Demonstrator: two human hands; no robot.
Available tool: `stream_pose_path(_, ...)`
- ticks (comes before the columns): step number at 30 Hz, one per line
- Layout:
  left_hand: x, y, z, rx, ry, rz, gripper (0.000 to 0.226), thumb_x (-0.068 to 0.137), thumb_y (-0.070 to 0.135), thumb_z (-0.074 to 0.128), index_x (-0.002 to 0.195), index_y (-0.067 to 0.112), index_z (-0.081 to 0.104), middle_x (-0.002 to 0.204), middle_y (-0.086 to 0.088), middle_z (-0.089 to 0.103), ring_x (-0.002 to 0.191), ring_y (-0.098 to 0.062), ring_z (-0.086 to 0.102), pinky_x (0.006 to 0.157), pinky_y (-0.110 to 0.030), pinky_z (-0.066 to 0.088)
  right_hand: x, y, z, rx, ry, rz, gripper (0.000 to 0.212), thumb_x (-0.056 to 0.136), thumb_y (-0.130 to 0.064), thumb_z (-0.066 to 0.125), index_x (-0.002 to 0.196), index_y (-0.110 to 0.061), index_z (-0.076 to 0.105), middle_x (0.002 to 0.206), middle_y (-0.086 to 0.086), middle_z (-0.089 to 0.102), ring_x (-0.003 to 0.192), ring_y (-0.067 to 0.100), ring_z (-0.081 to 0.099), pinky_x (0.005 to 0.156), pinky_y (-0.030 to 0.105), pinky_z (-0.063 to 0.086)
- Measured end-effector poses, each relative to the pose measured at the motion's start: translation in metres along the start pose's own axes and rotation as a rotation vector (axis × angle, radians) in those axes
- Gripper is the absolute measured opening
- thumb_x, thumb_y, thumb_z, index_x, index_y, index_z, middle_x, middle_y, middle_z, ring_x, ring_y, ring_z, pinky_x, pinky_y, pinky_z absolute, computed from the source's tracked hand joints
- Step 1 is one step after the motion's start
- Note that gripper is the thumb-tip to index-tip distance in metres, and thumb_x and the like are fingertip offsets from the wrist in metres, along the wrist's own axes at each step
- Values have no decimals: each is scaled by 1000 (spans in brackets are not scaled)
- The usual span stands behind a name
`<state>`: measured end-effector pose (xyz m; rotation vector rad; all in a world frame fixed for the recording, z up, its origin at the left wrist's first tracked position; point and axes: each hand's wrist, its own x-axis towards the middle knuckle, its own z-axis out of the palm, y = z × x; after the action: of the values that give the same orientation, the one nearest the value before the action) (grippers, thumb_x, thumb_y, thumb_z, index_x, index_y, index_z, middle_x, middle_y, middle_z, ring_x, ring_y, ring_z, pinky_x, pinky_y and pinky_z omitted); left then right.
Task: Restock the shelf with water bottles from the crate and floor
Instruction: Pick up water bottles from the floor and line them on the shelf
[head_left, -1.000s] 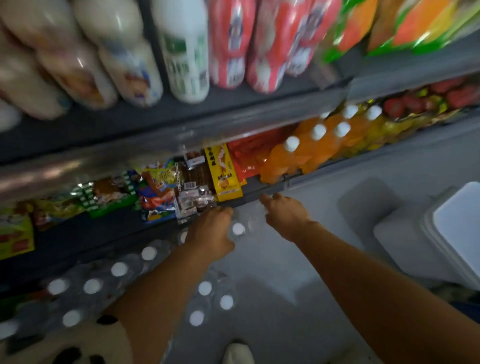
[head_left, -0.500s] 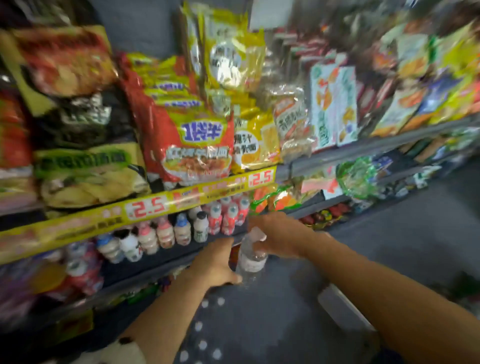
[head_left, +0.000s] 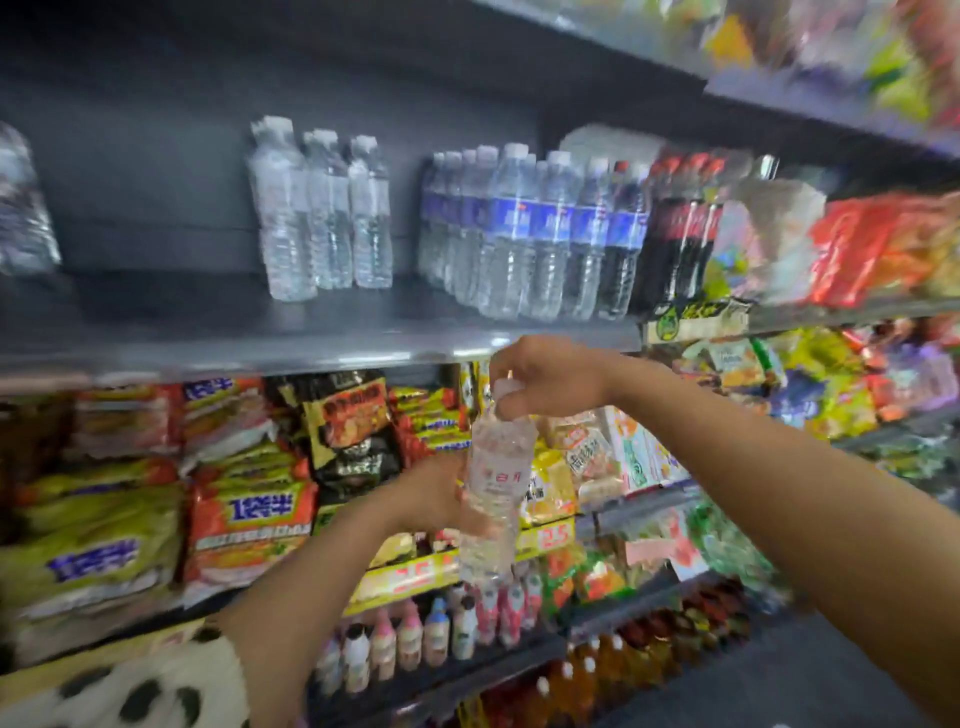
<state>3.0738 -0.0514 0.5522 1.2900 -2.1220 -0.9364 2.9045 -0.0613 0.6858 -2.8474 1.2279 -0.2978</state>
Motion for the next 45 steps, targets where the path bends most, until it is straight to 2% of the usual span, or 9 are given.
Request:
stream_pose_path(4, -15, 29, -42, -76, 118, 72, 43, 66, 16, 84, 103, 28, 65, 110, 2, 72, 105, -16, 66, 97, -45, 50, 23, -21, -55, 46, 118, -33, 9, 77, -19, 68, 72, -16, 61, 62, -5, 53, 59, 9, 48, 55, 22, 38)
stream_pose_path(10, -15, 75, -118, -92, 246, 91, 38, 75, 6, 80, 108, 19, 65, 104, 5, 73, 98, -10, 69, 90, -24, 52, 72, -38, -127, 110, 282, -85, 15, 73, -20, 65, 62, -11, 63, 58, 4, 55, 53, 10, 46, 57, 25, 42)
stream_pose_path(17, 7, 78, -200, -31, 494, -18, 29, 77, 22, 79, 104, 23, 68, 101, 8, 74, 98, -7, 68, 99, -32, 48, 166, -24, -175, 160, 379, -160, 27, 79, -24, 63, 78, 2, 68, 64, 8, 52, 58, 14, 45, 59, 28, 40)
stream_pose_path(23, 49, 44, -230, 34, 744, -198, 33, 75, 25, 82, 99, 10, 65, 98, -2, 71, 94, -16, 67, 89, -33, 53, 255, -4, -173, 101, 338, -186, 29, 83, -29, 58, 86, -4, 72, 82, 10, 67, 74, 19, 59, 74, 33, 50)
stream_pose_path(28, 85, 19, -233, 163, 858, -298, 27, 78, 14, 79, 96, 0, 66, 97, -14, 70, 86, -18, 64, 82, -30, 52, 318, 9, -157, 70, 286, -176, 27, 83, -35, 60, 70, -11, 64, 66, 2, 56, 69, 20, 55, 60, 26, 41)
stream_pose_path(31, 104, 8, -236, 227, 920, -356, 15, 79, 12, 77, 80, 8, 63, 86, -7, 68, 84, -19, 64, 78, -29, 52, 347, 13, -148, 60, 262, -183, 29, 85, -40, 59, 74, -13, 64, 74, 3, 60, 76, 22, 60, 66, 26, 42)
stream_pose_path(36, 123, -4, -242, 328, 1024, -432, 39, 82, 16, 73, 56, 19, 44, 61, 6, 47, 64, -13, 50, 48, -18, 33, 379, 24, -142, 78, 260, -173, 31, 82, -42, 58, 82, -13, 67, 86, 5, 66, 83, 22, 63, 75, 31, 50)
stream_pose_path(39, 127, -5, -244, 398, 1046, -452, 34, 81, 24, 76, 59, 14, 52, 64, 4, 50, 65, -14, 51, 47, -17, 32, 389, 29, -140, 84, 251, -150, 34, 79, -42, 56, 86, -11, 68, 91, 4, 68, 86, 22, 64, 83, 38, 54)
stream_pose_path(45, 134, -6, -247, 426, 1087, -508, 27, 82, 25, 74, 69, 12, 54, 74, -1, 58, 70, -16, 55, 62, -24, 42, 398, 26, -136, 102, 247, -186, 24, 82, -36, 54, 81, -14, 64, 93, 5, 67, 86, 22, 64, 78, 34, 51)
